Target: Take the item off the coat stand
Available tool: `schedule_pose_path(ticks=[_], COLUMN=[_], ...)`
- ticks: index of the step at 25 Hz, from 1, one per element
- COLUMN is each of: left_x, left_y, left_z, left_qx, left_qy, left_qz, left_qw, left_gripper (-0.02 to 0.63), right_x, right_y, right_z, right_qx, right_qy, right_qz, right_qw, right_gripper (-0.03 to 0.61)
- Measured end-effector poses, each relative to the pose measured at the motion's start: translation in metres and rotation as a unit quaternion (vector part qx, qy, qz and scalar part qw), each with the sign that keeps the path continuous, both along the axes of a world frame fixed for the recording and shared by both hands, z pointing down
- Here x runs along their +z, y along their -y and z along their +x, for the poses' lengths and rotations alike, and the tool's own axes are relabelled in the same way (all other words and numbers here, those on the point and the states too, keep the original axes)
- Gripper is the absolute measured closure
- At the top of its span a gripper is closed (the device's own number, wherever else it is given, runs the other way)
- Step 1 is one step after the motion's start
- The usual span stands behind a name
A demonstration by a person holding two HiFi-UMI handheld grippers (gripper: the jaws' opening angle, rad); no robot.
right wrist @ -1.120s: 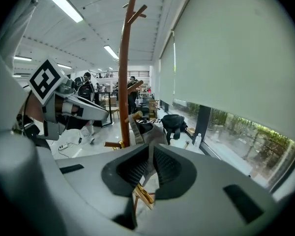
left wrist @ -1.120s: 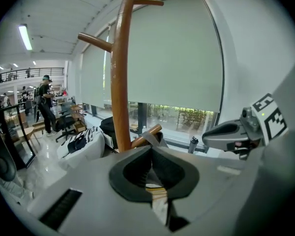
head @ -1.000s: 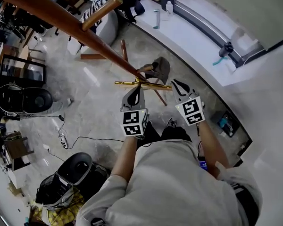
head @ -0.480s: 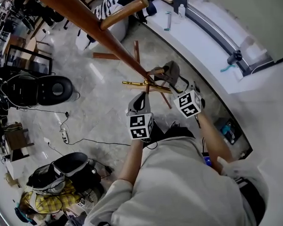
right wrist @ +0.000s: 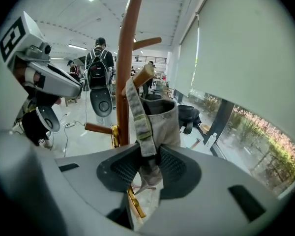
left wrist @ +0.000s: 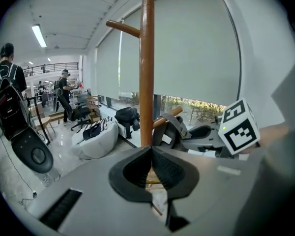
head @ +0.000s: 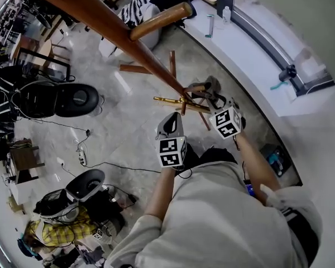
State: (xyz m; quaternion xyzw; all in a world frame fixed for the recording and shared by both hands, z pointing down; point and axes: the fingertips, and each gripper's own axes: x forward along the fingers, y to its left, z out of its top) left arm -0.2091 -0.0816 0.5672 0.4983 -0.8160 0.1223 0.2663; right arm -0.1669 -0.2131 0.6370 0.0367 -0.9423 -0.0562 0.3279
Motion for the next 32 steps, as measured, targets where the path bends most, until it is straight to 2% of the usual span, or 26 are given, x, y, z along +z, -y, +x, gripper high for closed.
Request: schedule_pose_path(ticks=[2, 9, 17, 25, 32], left_x=[0.0, -0.003, -0.014, -0.022, -0.024], left_y=[-0.006, -0.007, -0.005, 0.006, 0.018], left_z=[0.001, 0.012, 0.017, 0.017, 0.04], left_qx=[-0.001, 0.015, 0.035, 0.064, 0.107], left_qy=[-0.001, 0.002, 0.008, 0.019, 0.016], left_qz=[0.0, 0.005, 0.011, 0.024, 0.038], left_qw=[1.0, 0.9999, 0.9993, 0.9975, 0.9934], left_gripper=[0.601, 0.601, 0.601, 0.601, 0.601], right_x=[-0.008, -0.036, -0.069, -0.081, -0.094], right_y=[-0.006, -0.015, -0.015, 0.005, 0.014], right_z=[0.002, 0.011, 0.016, 0.028, 0.07], right_qx=[-0.001, 0.0, 0.023, 0.073, 0.135], right_qy=[0.01, 0.037, 0.066, 0.079, 0.107], right_qz=[0.007, 0.037, 0.043, 0.053, 0.042], right_qw=[1.0, 0.999, 0.997, 0.993, 0.984], right_gripper=[0.492, 0.5, 0.5, 0.5, 0.5])
